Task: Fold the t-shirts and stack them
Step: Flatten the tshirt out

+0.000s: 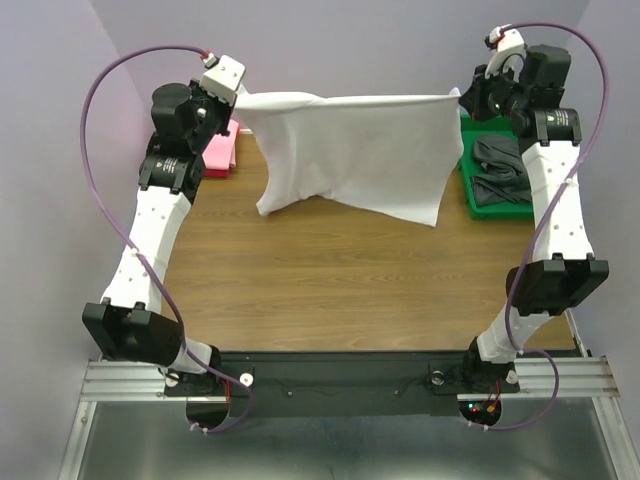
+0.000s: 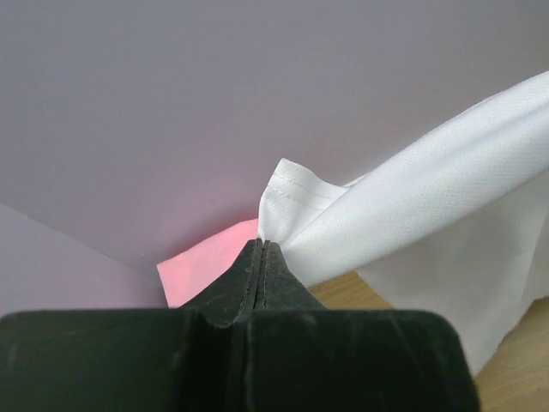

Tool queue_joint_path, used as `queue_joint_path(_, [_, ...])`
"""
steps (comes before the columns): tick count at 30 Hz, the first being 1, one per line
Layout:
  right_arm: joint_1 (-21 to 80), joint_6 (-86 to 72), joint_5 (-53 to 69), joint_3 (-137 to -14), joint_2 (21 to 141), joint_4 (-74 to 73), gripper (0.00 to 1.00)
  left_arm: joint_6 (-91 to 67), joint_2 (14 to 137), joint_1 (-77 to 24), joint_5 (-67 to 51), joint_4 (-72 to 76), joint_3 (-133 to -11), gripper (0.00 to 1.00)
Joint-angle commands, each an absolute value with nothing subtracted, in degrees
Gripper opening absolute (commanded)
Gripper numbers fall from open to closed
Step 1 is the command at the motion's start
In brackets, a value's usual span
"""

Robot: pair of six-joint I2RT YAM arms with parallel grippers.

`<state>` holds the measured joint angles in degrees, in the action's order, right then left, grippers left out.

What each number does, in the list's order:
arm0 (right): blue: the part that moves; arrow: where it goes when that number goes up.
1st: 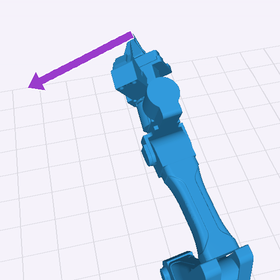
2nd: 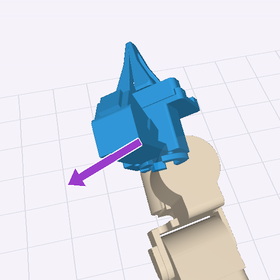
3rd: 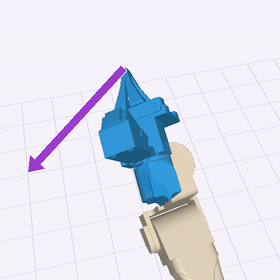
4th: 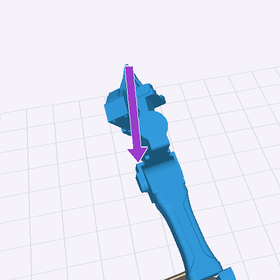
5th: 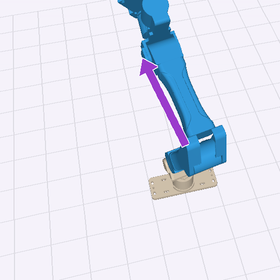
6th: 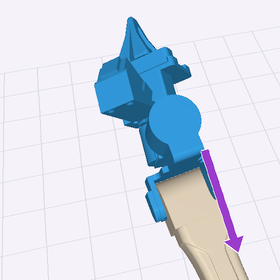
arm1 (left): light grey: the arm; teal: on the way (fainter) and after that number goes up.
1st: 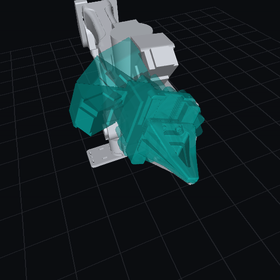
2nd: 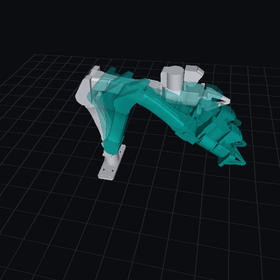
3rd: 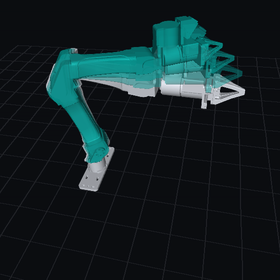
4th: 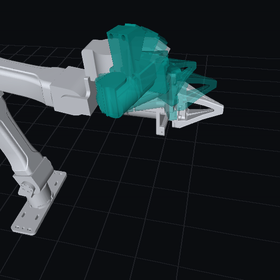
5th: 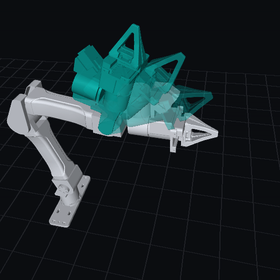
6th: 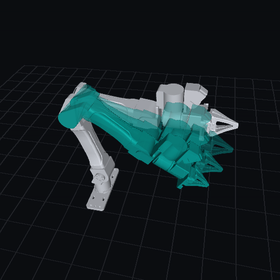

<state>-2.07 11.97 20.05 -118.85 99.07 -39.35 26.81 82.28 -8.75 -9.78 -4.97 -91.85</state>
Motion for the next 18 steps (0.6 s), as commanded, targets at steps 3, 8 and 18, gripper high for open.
queue_joint_path(3, [-3.4,13.8,13.3,-122.0,91.4,-35.3,0.01,27.8,72.8,-7.5,-1.3,-1.9,-95.1,0.00])
queue_joint_path(8, [-3.4,16.3,12.8,-116.3,81.3,-35.3,0.01,26.8,61.5,-7.5,-0.4,-2.8,-91.2,0.00])
queue_joint_path(18, [-3.4,22.1,9.8,-115.1,64.5,-35.1,0.01,22.3,46.1,-7.5,1.2,-6.9,-91.4,0.00])
